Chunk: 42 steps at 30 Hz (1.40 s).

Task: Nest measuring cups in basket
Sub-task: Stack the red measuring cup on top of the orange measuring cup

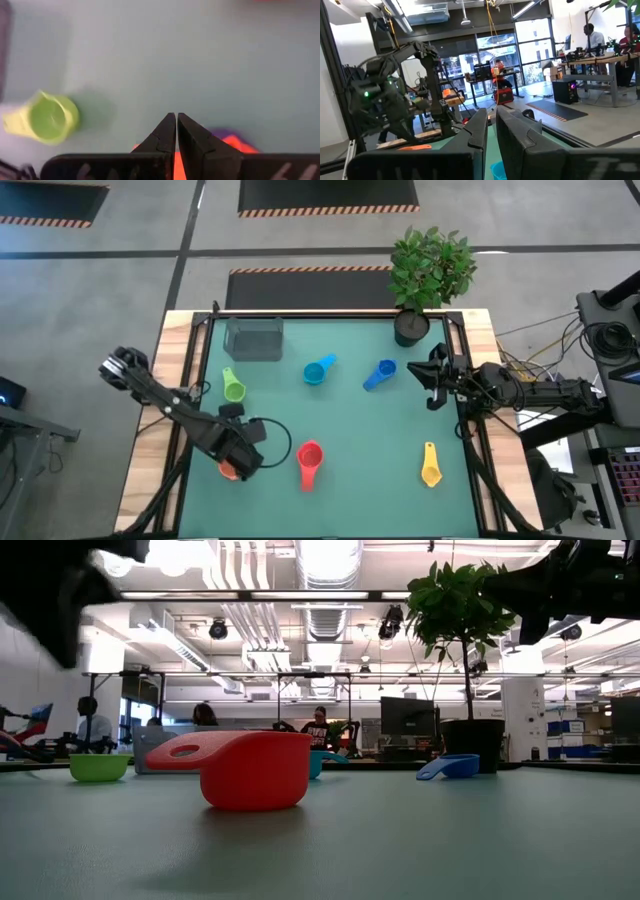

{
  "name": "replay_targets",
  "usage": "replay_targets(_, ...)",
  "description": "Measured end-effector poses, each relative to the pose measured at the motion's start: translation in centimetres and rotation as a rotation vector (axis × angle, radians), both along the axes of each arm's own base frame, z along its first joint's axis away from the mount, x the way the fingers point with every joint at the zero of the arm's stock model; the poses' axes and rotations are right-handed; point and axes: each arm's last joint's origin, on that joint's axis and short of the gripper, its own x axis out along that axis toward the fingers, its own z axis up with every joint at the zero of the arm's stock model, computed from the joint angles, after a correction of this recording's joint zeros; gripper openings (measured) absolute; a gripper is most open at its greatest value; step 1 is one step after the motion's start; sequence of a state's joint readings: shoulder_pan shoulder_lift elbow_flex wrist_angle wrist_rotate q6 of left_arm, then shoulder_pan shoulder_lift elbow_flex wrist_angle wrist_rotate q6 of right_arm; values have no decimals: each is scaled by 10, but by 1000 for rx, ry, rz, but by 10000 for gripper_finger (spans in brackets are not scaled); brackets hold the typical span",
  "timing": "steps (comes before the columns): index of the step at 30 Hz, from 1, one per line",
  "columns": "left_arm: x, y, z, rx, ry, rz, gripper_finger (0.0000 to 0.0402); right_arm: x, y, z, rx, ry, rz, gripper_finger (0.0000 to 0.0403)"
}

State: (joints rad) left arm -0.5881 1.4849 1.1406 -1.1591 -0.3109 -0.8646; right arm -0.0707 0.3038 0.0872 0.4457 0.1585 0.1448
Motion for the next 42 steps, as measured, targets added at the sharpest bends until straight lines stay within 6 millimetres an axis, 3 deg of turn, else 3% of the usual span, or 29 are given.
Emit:
replay_targets(4,12,7,13,13,-123,-9,0,0,0,0,1,-1,0,28)
replay_targets(13,55,12,22,-106,-430,-142,0,0,0,0,14,-5,3,28)
replay_targets(19,64,7,29,-118,-537,-213,0,0,0,1,14,-6,3,28)
replay_targets(24,73,5,24,-103,-561,-243,0,0,0,1,13,-12,4,28)
replay_targets(31,103,-1,-6,-54,-517,-358,0,-1,0,5,11,-20,4,28)
replay_targets(37,125,-3,-16,-40,-457,-445,1,0,0,11,22,47,5,28)
replay_targets(42,142,-3,-16,-44,-374,-561,39,0,0,18,26,125,4,28)
